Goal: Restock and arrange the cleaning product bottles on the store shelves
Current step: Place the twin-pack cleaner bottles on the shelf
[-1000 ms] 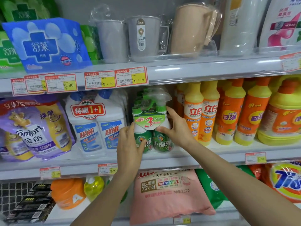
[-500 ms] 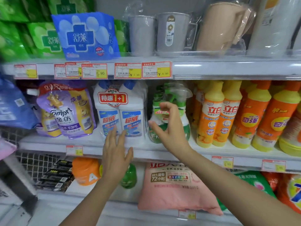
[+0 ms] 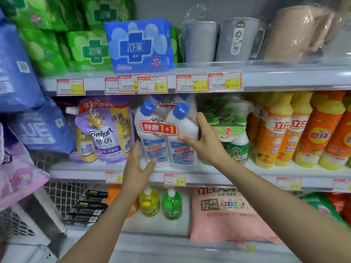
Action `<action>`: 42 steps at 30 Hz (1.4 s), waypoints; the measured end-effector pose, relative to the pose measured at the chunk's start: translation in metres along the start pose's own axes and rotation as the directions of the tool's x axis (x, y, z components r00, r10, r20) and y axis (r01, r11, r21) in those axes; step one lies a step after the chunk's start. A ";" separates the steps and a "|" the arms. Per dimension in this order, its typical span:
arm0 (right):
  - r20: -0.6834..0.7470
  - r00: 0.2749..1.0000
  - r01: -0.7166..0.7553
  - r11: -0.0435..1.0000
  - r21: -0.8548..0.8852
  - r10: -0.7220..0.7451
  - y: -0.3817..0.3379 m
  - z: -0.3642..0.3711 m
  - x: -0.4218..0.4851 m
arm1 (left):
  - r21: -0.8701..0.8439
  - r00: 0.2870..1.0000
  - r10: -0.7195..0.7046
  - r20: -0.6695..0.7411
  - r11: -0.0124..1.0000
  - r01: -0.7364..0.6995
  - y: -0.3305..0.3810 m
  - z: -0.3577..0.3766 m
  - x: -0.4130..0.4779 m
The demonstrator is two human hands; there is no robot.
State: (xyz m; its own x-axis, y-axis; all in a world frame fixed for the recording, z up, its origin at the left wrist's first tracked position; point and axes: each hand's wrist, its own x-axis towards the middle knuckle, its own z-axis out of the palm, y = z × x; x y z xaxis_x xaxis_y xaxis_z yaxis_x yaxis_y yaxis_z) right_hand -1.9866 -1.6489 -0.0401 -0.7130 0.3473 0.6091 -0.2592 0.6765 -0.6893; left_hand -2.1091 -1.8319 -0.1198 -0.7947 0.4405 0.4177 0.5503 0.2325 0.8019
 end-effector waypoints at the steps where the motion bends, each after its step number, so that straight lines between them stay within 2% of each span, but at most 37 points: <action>1: -0.010 0.999 0.041 0.999 -0.003 -0.041 -0.003 0.001 -0.010 | -0.055 1.000 0.004 0.029 0.999 -0.002 0.001 -0.002 0.001; 5: -0.093 0.988 0.131 0.991 0.035 -0.127 -0.013 0.011 -0.042 | -0.268 0.999 -0.022 0.042 0.963 0.032 0.002 -0.003 -0.004; 11: -0.158 0.982 0.122 0.985 0.123 -0.102 -0.047 -0.010 -0.042 | -0.473 0.995 0.097 0.025 0.878 -0.074 0.029 -0.010 -0.005; 14: -0.211 0.977 0.035 0.967 0.252 0.020 -0.058 -0.031 -0.042 | -0.583 0.991 0.104 0.081 0.812 -0.038 0.058 -0.006 -0.013; 18: -0.264 0.936 -0.140 0.933 0.332 0.234 -0.057 -0.053 -0.063 | -0.696 0.975 0.027 0.222 0.705 0.139 0.084 0.012 -0.041; 21: -0.212 0.906 -0.275 0.889 0.366 0.368 -0.044 -0.070 -0.091 | -0.696 0.958 -0.079 0.276 0.671 0.256 0.092 0.028 -0.064; 24: -0.043 0.874 -0.457 0.848 0.270 0.484 -0.031 -0.087 -0.142 | -0.685 0.937 -0.190 0.293 0.643 0.344 0.098 0.050 -0.084; 26: 0.031 0.868 -0.492 0.849 0.192 0.496 -0.025 -0.091 -0.178 | -0.671 0.919 -0.247 0.307 0.628 0.393 0.107 0.063 -0.096; 29: -0.019 0.911 -0.402 0.899 0.173 0.412 -0.014 -0.100 -0.213 | -0.615 0.884 -0.305 0.356 0.635 0.467 0.123 0.084 -0.113; 33: -0.174 0.918 -0.333 0.931 0.153 0.357 -0.011 -0.137 -0.236 | -0.557 0.750 -0.280 0.599 0.528 0.641 0.143 0.107 -0.129; 34: -0.202 0.909 -0.330 0.926 0.182 0.364 -0.010 -0.149 -0.241 | -0.539 0.730 -0.252 0.636 0.532 0.653 0.149 0.112 -0.134; 37: -0.140 0.898 -0.380 0.896 0.229 0.416 -0.008 -0.183 -0.255 | -0.510 0.709 -0.244 0.661 0.547 0.663 0.170 0.129 -0.149; 38: -0.088 0.900 -0.406 0.895 0.187 0.427 -0.007 -0.193 -0.260 | -0.515 0.709 -0.255 0.657 0.536 0.669 0.177 0.135 -0.153; 40: -0.020 0.903 -0.429 0.903 -0.016 0.428 -0.006 -0.205 -0.270 | -0.515 0.697 -0.285 0.658 0.505 0.693 0.191 0.144 -0.160; 42: 0.037 0.943 -0.310 0.916 -0.255 0.330 -0.011 -0.213 -0.277 | -0.486 0.691 -0.317 0.650 0.526 0.698 0.205 0.154 -0.167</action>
State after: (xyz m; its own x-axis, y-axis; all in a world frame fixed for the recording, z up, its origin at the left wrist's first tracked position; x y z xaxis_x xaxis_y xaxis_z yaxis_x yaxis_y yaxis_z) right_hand -1.6472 -1.6139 -0.1175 -0.7822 0.5266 0.3330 0.1494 0.6774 -0.7203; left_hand -1.8243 -1.7246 -0.0912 -0.5574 0.7937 -0.2435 -0.3902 0.0084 0.9207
